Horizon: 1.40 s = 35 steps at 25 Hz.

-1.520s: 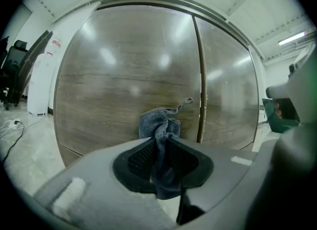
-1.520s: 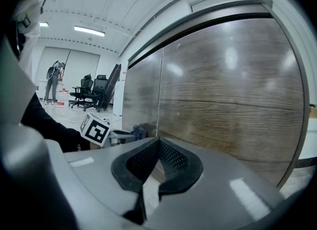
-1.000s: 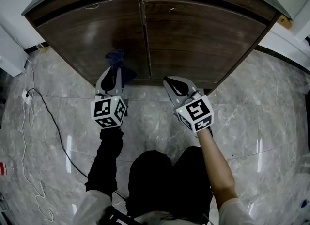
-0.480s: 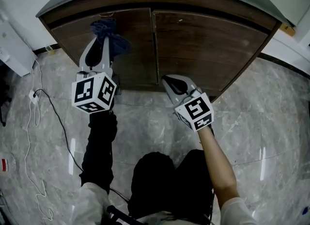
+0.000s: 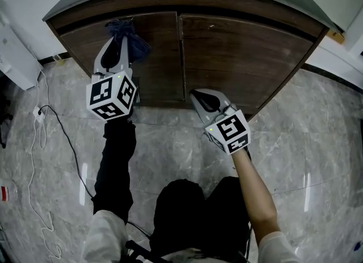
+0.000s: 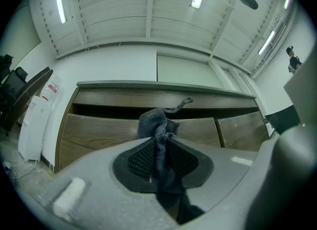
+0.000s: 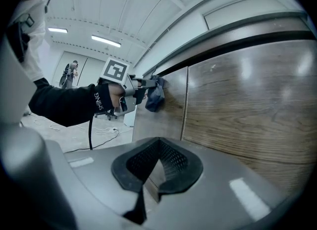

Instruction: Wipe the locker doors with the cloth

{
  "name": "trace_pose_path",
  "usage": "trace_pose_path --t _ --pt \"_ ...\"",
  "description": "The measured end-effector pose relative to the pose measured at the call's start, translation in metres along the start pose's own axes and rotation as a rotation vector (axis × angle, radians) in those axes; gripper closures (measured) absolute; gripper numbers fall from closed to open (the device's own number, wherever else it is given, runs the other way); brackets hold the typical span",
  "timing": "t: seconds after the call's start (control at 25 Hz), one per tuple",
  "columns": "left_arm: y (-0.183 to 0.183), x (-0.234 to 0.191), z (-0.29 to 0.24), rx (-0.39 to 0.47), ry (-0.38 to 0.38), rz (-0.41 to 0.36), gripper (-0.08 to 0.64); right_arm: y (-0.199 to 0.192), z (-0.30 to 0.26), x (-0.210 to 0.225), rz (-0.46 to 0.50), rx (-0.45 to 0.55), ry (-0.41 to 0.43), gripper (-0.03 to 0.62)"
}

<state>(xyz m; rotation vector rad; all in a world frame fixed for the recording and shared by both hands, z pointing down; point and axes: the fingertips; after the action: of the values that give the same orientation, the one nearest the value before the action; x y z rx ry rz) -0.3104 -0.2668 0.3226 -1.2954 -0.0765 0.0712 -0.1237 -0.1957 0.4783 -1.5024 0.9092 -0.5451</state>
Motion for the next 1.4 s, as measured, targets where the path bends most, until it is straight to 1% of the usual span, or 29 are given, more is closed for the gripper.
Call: trace_pose_path --t 0.32,0.52,0.84,1.4 --pt "-0.039 -0.003 0.007 -0.028 0.034 0.036 0.491 -0.014 0.005 0.003 -0.014 -0.022 -0.009 0.588" --pt "-0.066 -0.005 0.015 -0.063 0.052 0.061 0.491 -0.02 0.005 0.002 -0.019 -0.032 -0.009 0.588" --pt "-0.098 -0.005 0.024 -0.1 0.06 0.068 0.491 -0.031 0.006 0.001 -0.032 -0.048 -0.015 0.586" --pt "-0.176 -0.008 0.046 -0.24 0.08 0.093 0.491 -0.058 0.004 -0.001 -0.06 -0.094 -0.017 0.588"
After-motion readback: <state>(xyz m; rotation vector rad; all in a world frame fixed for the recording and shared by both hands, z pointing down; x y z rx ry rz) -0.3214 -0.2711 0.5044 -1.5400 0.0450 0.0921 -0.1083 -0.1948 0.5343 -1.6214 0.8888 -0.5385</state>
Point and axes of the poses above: the fingertips, and each gripper's own axes: z backward along the fingers, x to its right, y out of its top
